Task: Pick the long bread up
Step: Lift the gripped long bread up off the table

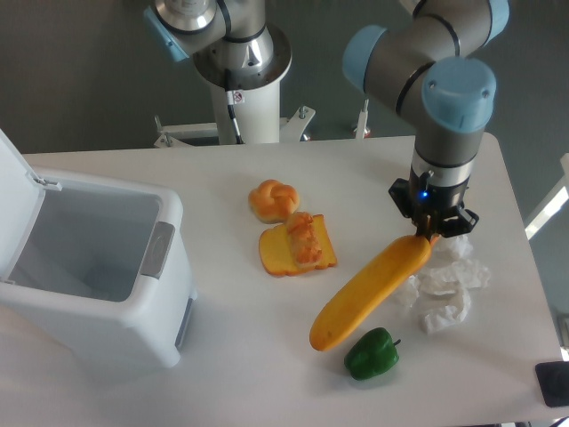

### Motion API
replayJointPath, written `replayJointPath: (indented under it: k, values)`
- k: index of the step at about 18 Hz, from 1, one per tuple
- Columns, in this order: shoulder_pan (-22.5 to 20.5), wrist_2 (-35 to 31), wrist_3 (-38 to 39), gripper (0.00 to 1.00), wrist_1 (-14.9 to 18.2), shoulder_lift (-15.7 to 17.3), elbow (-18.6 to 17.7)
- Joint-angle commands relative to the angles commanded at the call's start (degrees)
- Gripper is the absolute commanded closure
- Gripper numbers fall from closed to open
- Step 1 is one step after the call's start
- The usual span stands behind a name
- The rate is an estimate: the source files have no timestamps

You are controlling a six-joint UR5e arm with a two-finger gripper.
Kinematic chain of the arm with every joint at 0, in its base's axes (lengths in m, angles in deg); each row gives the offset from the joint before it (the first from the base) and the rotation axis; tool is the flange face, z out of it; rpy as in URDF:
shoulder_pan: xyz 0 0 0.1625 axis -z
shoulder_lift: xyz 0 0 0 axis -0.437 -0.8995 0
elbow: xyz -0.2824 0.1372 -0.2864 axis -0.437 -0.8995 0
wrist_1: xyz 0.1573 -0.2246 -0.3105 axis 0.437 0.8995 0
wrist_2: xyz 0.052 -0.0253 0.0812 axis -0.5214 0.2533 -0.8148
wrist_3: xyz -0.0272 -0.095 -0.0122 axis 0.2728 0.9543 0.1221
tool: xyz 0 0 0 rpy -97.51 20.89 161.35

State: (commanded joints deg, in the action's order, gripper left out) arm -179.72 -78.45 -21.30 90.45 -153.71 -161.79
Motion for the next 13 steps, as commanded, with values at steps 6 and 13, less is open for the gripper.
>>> replayJointPath:
  k: [6,13]
  values:
    - [-0.7,0.1,-2.3,1.00,7.3,-1.9,7.0]
    - [-0.9,-2.0,-2.3,1.00,8.0,-1.5,6.9]
